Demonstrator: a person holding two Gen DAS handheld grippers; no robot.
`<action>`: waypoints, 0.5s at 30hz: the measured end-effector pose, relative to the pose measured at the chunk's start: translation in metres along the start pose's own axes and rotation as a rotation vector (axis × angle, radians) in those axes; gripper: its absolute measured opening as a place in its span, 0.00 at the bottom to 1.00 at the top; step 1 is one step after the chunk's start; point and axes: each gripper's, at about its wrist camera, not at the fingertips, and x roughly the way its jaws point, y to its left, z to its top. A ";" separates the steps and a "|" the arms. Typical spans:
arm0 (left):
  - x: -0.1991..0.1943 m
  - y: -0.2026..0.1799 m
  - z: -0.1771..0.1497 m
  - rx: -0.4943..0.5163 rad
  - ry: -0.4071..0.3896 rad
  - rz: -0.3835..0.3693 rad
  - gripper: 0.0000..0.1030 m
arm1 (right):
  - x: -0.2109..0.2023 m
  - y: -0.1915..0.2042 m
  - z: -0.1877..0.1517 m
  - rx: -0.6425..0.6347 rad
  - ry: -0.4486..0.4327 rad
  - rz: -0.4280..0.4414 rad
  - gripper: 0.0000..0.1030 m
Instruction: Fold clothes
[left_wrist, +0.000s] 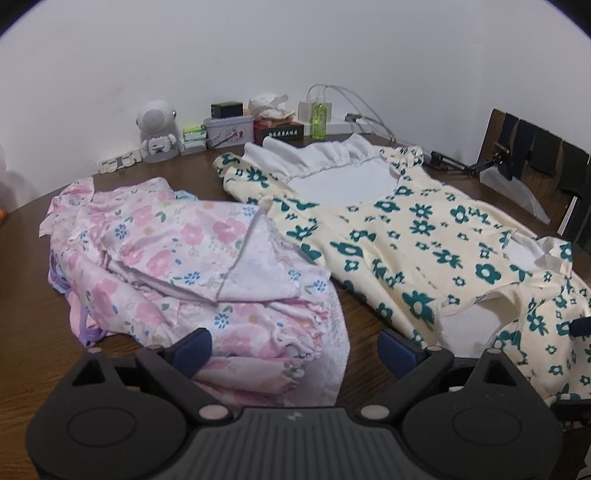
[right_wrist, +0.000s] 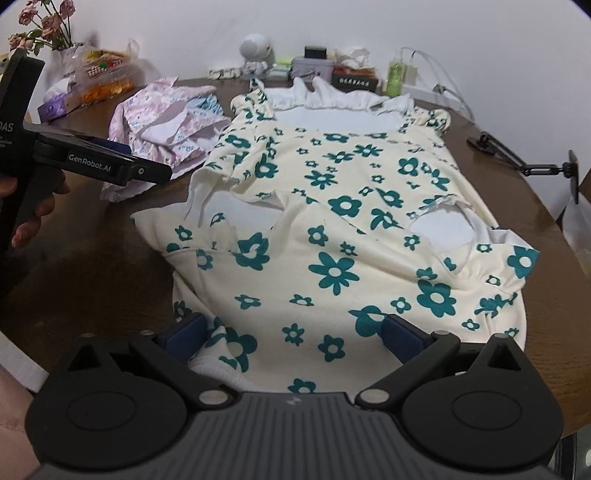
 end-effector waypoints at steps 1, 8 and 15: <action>0.001 0.000 0.000 0.003 0.007 0.004 0.94 | 0.001 0.000 0.001 -0.007 0.010 0.005 1.00; 0.008 -0.004 -0.003 0.034 0.046 0.027 0.94 | 0.004 -0.002 0.005 -0.020 0.038 0.019 0.99; 0.009 -0.004 -0.004 0.036 0.056 0.024 0.97 | 0.005 -0.004 0.009 -0.026 0.065 0.025 0.99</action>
